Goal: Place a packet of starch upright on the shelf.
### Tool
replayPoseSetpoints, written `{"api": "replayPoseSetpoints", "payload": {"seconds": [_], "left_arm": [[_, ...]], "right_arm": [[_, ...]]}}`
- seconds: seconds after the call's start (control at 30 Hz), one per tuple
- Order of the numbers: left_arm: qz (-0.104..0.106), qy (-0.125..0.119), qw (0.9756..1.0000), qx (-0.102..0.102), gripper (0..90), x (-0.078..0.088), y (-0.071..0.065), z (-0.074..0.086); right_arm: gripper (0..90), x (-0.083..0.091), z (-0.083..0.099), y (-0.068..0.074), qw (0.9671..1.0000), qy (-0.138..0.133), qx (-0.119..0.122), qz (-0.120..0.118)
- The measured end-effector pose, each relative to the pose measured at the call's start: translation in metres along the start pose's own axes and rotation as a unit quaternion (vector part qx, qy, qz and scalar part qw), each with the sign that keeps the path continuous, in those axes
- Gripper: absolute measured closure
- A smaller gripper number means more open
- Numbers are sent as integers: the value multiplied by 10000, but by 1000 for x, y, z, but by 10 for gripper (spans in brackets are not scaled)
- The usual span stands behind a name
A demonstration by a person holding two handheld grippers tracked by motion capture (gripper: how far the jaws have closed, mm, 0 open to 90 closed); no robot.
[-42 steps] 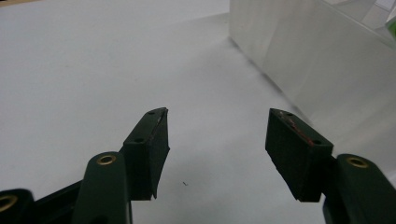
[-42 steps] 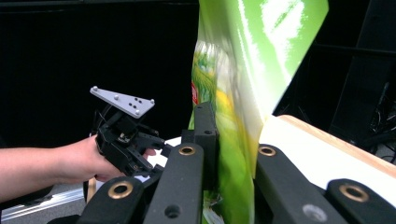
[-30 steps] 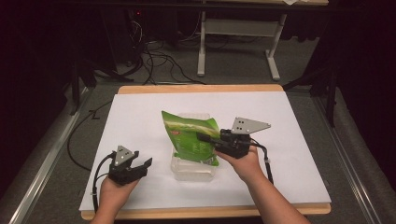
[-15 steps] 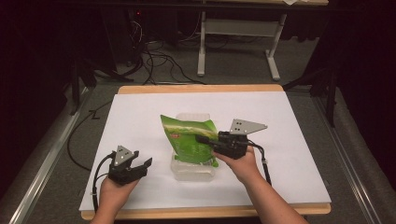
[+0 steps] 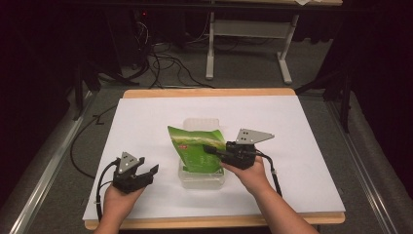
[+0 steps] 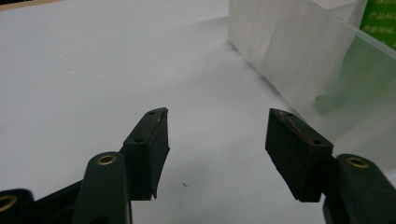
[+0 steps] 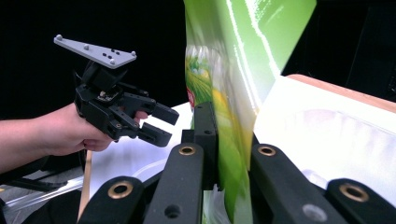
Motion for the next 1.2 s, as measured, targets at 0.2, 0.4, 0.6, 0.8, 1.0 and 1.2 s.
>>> {"api": "replayPoseSetpoints", "payload": {"seconds": [0.2, 0.4, 0.6, 0.8, 1.0, 1.2], "left_arm": [[7, -2, 10000, -16, 400, 0, -1, 0], [4, -6, 10000, -18, 400, 1, -1, 0], [11, 10, 10000, -60, 399, 1, -2, 0], [18, 16, 10000, -68, 399, 1, -2, 0], [27, 22, 10000, -75, 398, 1, -3, 0], [33, 31, 10000, -83, 397, 1, -3, 0]], "right_arm": [[872, 2, 2, -1, 10000, -18, -17, 43], [871, 3, 4, 0, 9999, -21, -53, 92], [870, 4, 9, -1, 9999, -3, -73, 139], [869, 4, 16, -4, 9997, 83, -63, 210], [869, 3, 19, -1, 9997, 64, -67, 215], [867, 3, 20, -1, 9997, 60, -40, 246]]}}
Point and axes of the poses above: each handheld gripper's, and its own axes: x roughly backward along the jaws, z roughly out of its underside, y roughly to its left, the point moved 8 cm from there along -x, roughly forward along the jaws, and after that the axes turned 2 degrees about x, right-handed, at the moved point
